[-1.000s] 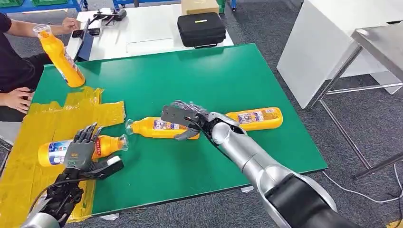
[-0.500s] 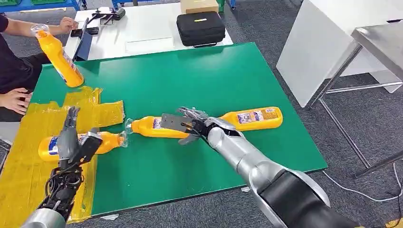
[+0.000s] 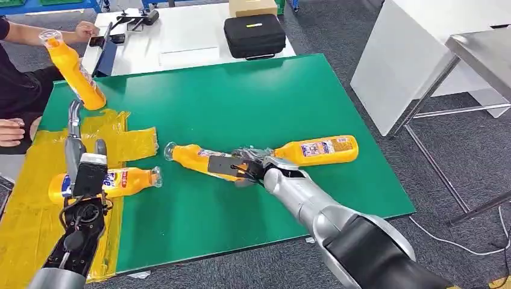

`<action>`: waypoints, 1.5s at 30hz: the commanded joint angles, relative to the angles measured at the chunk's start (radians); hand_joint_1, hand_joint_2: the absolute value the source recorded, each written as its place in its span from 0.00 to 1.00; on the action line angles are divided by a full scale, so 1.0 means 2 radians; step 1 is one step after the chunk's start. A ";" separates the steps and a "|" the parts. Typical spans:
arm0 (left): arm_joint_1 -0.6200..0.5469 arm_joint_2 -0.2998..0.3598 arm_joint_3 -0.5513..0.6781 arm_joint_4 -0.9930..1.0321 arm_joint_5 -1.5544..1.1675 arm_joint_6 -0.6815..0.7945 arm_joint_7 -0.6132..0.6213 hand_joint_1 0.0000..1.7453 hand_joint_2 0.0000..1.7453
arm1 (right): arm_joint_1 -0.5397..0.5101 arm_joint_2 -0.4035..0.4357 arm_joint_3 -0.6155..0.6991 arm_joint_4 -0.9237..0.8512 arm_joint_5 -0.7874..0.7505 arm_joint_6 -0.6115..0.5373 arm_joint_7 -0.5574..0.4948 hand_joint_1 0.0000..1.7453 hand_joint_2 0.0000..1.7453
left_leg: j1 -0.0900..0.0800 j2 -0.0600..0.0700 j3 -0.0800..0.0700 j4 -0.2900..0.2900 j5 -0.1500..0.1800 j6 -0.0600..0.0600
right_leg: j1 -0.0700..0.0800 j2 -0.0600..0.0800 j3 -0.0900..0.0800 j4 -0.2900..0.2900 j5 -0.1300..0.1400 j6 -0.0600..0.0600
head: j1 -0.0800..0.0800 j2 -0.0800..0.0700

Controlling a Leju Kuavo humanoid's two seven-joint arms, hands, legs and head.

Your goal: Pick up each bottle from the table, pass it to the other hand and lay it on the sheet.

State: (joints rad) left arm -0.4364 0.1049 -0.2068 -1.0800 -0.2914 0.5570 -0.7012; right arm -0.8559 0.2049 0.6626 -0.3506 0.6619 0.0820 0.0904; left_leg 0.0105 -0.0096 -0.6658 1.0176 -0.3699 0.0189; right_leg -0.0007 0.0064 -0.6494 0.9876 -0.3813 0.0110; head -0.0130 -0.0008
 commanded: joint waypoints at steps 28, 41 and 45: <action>0.060 -0.005 0.069 0.012 0.378 -0.393 0.184 0.00 1.00 | 0.007 -0.025 -0.094 -0.113 -0.042 -0.181 -0.062 1.00 1.00 | -0.001 0.003 0.003 0.000 -0.001 0.000 | -0.001 0.002 0.002 0.000 0.000 0.001 | 0.000 0.000; 0.056 -0.010 0.071 0.011 0.375 -0.392 0.191 0.00 1.00 | 0.020 -0.029 -0.097 -0.132 -0.035 -0.179 -0.055 1.00 1.00 | 0.000 0.002 -0.002 0.000 0.001 0.000 | 0.000 0.002 -0.003 0.000 0.002 0.000 | 0.000 0.000; 0.051 -0.008 0.067 0.019 0.370 -0.391 0.191 0.00 1.00 | 0.038 -0.031 -0.107 -0.173 -0.030 -0.205 -0.076 1.00 1.00 | 0.000 0.002 -0.001 0.000 0.000 0.000 | 0.000 0.001 -0.002 0.000 0.001 0.001 | 0.000 0.000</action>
State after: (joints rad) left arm -0.2997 0.1068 -0.0801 -1.1204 0.4593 -0.2232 -0.3239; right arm -0.7916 0.1595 0.4864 -0.6176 0.5951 -0.2758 -0.0191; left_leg 0.0105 -0.0050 -0.6725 1.0177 -0.3679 0.0187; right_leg -0.0008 0.0112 -0.6577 0.9877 -0.3768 0.0117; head -0.0130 -0.0008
